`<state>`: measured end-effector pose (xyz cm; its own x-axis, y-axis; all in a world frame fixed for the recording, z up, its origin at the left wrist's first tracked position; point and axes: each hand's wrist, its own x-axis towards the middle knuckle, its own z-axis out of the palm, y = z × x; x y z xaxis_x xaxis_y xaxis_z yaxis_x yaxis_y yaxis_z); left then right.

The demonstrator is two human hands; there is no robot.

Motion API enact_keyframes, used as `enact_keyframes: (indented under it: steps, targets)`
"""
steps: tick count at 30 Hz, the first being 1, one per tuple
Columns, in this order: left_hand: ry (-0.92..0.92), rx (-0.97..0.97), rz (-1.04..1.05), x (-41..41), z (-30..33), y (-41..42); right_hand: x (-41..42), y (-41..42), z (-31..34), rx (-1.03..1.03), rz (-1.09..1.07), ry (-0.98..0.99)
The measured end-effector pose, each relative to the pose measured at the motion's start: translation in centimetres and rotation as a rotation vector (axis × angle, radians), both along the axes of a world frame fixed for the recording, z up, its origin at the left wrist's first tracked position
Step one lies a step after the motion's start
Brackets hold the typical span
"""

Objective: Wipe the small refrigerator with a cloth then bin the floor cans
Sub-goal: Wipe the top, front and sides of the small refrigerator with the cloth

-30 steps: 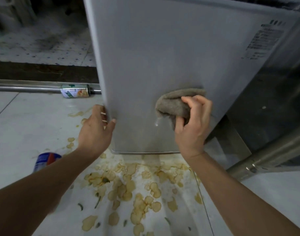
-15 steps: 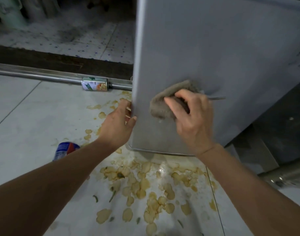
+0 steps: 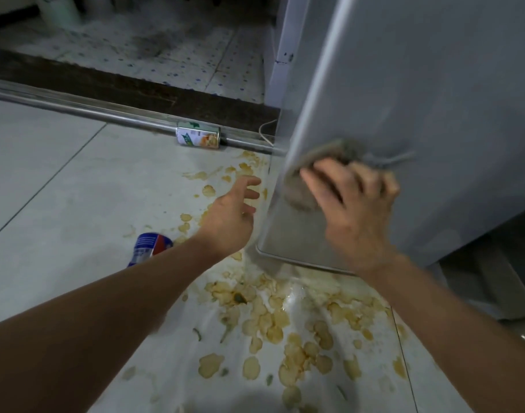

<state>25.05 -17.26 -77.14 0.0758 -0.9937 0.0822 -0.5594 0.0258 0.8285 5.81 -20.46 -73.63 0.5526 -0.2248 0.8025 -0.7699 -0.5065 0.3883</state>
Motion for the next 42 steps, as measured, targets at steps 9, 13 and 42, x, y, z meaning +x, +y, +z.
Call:
enact_keyframes:
  steps: [9, 13, 42]
  targets:
    - [-0.046, 0.053, 0.058, 1.3, -1.9, 0.8, 2.5, -0.7, -3.5, -0.062, 0.02, 0.176]
    - [-0.063, 0.087, 0.084, 1.7, -3.4, 1.0, 2.8, -0.1, -8.4, 0.027, 0.009, 0.349]
    - [-0.122, 0.115, 0.176, -4.7, -4.6, 0.1, -5.0, 1.5, -12.8, 0.363, -0.077, 0.96]
